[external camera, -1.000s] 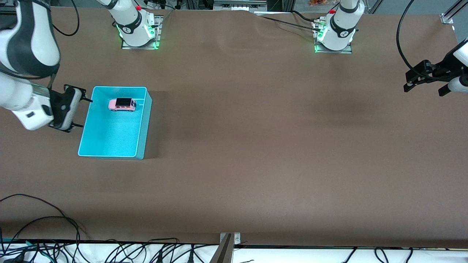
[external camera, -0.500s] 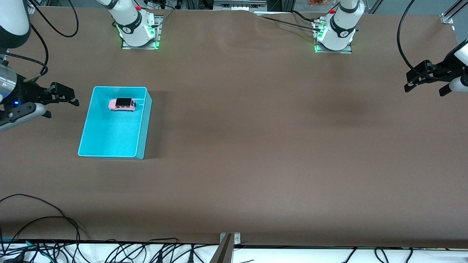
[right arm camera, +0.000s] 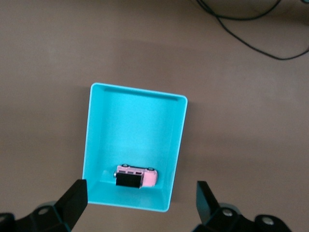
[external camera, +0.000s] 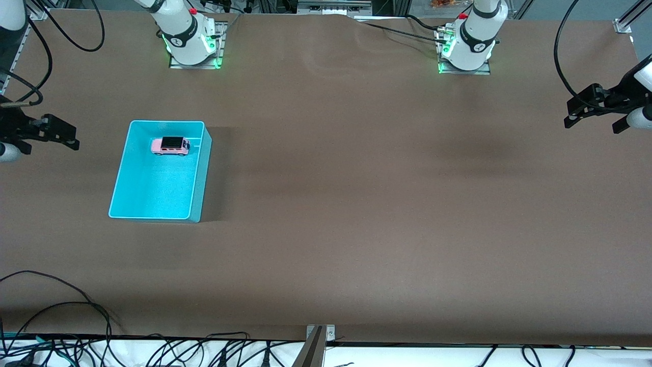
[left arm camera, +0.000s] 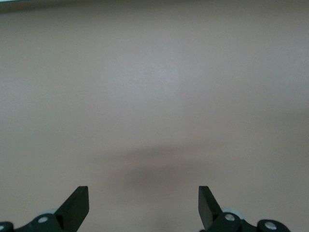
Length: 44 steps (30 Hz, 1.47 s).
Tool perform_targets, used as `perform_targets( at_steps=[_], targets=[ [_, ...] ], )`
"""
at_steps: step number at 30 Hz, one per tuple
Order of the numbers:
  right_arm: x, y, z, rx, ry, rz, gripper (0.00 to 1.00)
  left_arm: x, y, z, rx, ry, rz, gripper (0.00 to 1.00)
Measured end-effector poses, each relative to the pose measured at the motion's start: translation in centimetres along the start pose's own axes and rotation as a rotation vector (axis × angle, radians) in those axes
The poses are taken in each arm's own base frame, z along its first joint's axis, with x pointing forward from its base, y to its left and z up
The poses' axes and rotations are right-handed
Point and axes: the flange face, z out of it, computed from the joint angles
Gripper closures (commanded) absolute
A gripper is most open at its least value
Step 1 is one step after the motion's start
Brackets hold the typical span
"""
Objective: Wind and store pink jeep toy
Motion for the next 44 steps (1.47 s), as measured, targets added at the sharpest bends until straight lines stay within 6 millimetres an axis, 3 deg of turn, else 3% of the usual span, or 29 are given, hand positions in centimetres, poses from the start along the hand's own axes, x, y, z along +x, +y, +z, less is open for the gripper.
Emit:
perform_targets(
  at_steps=[9, 13, 28, 44],
  targets=[
    [-5.5, 0.3, -1.3, 0.040, -0.018, 0.003, 0.00, 0.0, 0.1, 0.1, -0.001, -0.006, 0.001, 0.00],
    [-7.1, 0.4, -1.6, 0.047, -0.017, 0.002, 0.00, 0.0, 0.4, 0.1, -0.001, -0.007, 0.008, 0.00],
    [-5.0, -0.6, 0.3, 0.036, -0.033, -0.015, 0.00, 0.0, 0.2, 0.1, -0.001, -0.007, 0.004, 0.00],
    [-5.0, -0.6, 0.2, 0.036, -0.030, -0.015, 0.00, 0.0, 0.1, 0.1, -0.001, -0.007, 0.002, 0.00]
  ],
)
